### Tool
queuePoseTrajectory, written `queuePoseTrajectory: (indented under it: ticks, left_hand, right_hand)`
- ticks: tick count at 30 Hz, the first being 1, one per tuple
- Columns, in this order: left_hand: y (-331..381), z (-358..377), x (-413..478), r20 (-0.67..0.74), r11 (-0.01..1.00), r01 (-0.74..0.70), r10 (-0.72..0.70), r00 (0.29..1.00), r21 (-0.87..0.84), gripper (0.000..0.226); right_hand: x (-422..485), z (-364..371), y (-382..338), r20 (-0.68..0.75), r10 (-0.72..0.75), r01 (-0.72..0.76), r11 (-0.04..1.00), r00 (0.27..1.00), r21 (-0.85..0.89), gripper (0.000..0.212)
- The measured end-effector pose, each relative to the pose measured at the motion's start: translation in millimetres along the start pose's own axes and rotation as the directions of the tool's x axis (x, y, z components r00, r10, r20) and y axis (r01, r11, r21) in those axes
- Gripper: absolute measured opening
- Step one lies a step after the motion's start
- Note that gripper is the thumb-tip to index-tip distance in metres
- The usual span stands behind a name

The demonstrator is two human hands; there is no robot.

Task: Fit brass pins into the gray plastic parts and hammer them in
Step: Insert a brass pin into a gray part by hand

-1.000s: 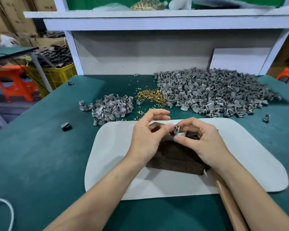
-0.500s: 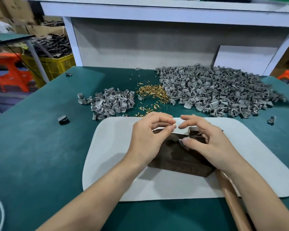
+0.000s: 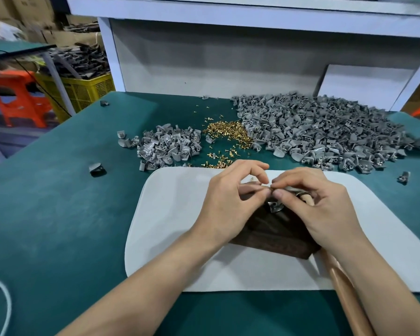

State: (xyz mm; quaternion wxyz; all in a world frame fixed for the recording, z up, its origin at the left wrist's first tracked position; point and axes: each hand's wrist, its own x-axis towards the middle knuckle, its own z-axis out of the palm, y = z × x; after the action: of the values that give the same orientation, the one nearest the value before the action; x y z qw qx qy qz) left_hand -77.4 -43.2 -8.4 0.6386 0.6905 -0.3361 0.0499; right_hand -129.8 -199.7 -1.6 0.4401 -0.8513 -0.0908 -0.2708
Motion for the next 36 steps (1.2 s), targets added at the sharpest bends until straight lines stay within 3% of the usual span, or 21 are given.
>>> queuePoseTrajectory:
  ticks: [10,20,26,31,36]
  left_hand:
    - [-3,1,-1,0.012,0.999,0.002,-0.002,1.000,0.052,0.011]
    - [2,2,-2,0.078,0.998,0.029,-0.033,0.996,0.058,0.006]
    - [2,1,-1,0.093,0.995,0.100,-0.097,0.991,-0.029,0.013]
    - [3,-2,3,0.091,0.977,0.176,-0.166,0.982,-0.116,0.014]
    - [3,-3,4,0.086,0.965,0.210,-0.199,0.976,-0.154,0.012]
  right_hand:
    - [0,-2,3,0.014,0.082,-0.083,0.983,0.997,0.163,0.002]
    - [0,-5,2,0.061,0.163,-0.173,0.940,0.985,0.295,0.002]
    - [-1,-4,-1,0.068,0.131,-0.146,0.940,0.989,0.309,0.010]
    - [-2,-3,-4,-0.010,0.034,-0.031,0.977,0.999,0.213,0.007]
    - [-3,1,-9,-0.084,-0.186,0.173,0.975,0.979,-0.137,0.005]
